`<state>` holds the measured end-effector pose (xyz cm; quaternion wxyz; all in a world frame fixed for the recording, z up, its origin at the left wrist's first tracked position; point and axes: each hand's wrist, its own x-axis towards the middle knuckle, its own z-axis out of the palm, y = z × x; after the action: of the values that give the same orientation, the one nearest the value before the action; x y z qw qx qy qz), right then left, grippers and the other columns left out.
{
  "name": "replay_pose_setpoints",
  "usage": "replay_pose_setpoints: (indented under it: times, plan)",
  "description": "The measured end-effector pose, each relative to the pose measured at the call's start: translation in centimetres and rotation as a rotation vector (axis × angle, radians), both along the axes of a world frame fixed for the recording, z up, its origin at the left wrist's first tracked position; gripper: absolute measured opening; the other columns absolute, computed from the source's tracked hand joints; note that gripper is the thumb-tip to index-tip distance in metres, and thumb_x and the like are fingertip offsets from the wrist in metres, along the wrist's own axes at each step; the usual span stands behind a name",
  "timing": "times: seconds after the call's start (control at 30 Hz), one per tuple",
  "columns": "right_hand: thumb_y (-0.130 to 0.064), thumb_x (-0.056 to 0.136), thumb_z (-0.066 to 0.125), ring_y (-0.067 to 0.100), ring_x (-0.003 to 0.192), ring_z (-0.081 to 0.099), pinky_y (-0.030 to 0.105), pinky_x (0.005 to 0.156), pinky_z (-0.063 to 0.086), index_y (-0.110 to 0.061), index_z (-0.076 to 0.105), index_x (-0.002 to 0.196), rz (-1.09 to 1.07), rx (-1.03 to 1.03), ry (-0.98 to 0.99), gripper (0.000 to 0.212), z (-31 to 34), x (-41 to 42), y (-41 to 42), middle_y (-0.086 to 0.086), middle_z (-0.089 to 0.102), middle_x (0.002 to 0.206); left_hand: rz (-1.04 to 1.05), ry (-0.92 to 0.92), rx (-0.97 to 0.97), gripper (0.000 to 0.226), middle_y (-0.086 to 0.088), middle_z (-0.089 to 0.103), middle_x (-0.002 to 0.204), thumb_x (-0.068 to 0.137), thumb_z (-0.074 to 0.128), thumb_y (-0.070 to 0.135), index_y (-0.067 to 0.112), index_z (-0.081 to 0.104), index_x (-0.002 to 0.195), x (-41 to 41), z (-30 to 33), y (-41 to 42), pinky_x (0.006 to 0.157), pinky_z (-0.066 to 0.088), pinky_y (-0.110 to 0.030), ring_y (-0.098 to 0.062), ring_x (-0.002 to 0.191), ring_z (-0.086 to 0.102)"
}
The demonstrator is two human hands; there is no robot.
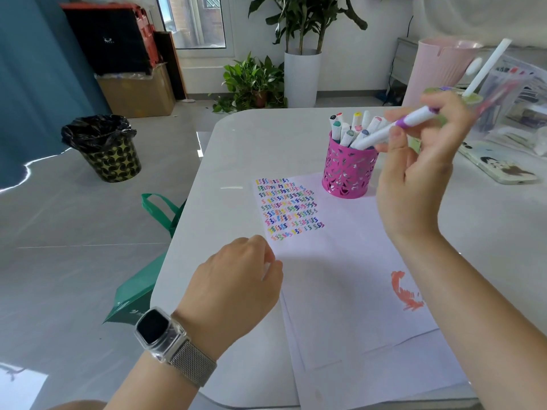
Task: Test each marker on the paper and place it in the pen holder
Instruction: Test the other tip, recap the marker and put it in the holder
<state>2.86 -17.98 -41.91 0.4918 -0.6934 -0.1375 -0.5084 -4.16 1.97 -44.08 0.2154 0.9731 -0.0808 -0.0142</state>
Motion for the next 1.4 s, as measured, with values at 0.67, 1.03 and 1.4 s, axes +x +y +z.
replay_pose_setpoints:
  times: [0.67, 1.03, 1.4]
  plan:
    - [-0.007, 0.099, 0.038, 0.015, 0.102, 0.064, 0.037, 0.091, 0.053, -0.02, 0.056, 0.129, -0.179, -0.042, 0.245, 0.037, -1.4, 3.2, -0.8, -0.01, 0.062, 0.106, -0.046, -0.001, 0.08, 0.022, 0.011, 0.056, 0.1, 0.092, 0.037, 0.039, 0.026, 0.054, 0.097, -0.1, 0.2, 0.1, 0.08, 0.049, -0.034, -0.011, 0.094, 0.058]
    - [0.003, 0.085, 0.05, 0.035, 0.12, 0.034, 0.039, 0.086, 0.041, -0.02, 0.03, 0.149, -0.374, -0.587, 0.734, 0.071, -1.6, 2.3, -1.2, 0.012, 0.041, 0.131, -0.047, 0.013, 0.124, 0.023, 0.01, 0.056, 0.101, 0.093, 0.036, 0.04, 0.025, 0.054, 0.097, -0.1, 0.3, -0.1, 0.081, 0.049, -0.034, -0.012, 0.095, 0.058]
    - [-0.013, 0.08, 0.062, 0.038, 0.118, 0.031, 0.042, 0.097, 0.04, -0.003, 0.021, 0.149, -0.426, -0.64, 0.766, 0.081, -2.6, 1.1, 0.8, 0.018, 0.023, 0.143, -0.066, 0.017, 0.157, 0.034, 0.004, 0.055, 0.105, 0.098, 0.024, 0.03, 0.019, 0.055, 0.1, 0.1, 0.1, 0.0, 0.084, 0.047, -0.039, -0.021, 0.095, 0.055]
